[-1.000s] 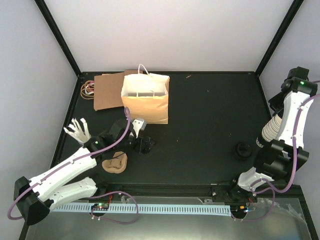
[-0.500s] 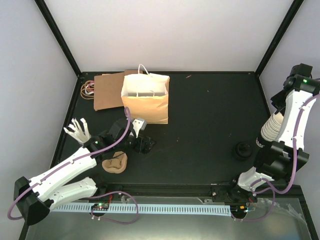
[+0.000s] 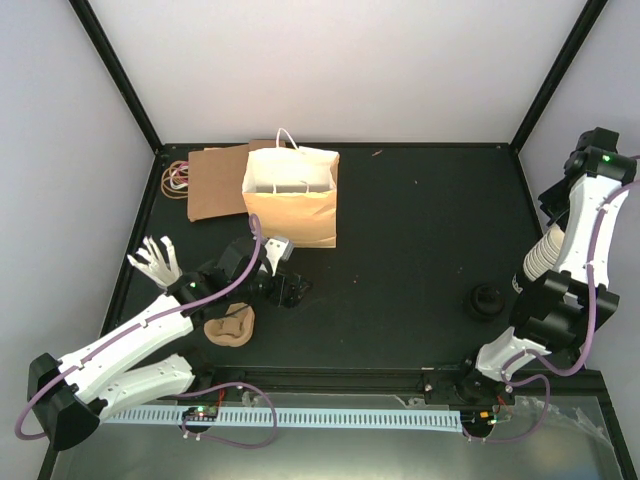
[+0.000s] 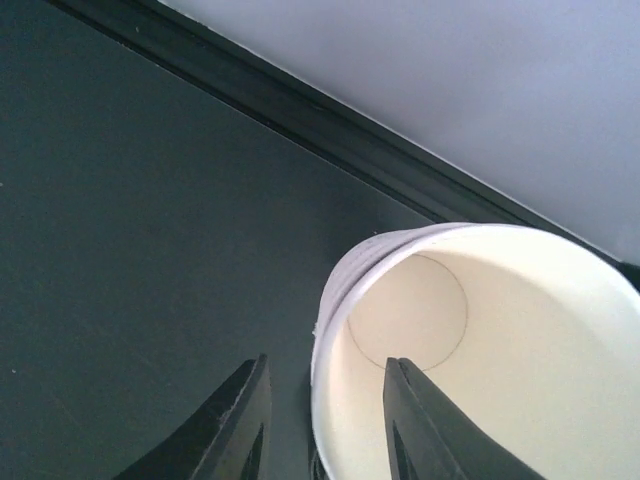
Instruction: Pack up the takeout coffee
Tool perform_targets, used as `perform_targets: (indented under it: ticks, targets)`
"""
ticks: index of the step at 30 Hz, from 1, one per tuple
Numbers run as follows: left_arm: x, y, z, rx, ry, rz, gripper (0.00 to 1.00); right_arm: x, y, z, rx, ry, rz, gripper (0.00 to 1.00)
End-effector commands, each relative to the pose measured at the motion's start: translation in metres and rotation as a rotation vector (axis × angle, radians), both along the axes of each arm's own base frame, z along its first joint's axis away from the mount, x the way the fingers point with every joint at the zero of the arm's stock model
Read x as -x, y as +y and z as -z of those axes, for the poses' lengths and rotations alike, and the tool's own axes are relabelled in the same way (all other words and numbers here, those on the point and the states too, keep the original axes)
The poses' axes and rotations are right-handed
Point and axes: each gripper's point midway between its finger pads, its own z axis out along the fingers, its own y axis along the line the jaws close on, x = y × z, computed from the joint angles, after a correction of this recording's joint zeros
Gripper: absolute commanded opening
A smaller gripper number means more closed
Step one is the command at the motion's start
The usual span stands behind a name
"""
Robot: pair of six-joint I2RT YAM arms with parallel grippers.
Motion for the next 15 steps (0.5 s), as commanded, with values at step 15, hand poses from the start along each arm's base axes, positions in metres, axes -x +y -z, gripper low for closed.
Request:
perform_targets:
  ticks: [15]
  targets:
    - [-0.006, -0.003, -0.015, 0.001, -0.041, -0.001, 0.89, -0.011, 0.003, 0.012, -0.003, 0.013, -0.020, 0.28]
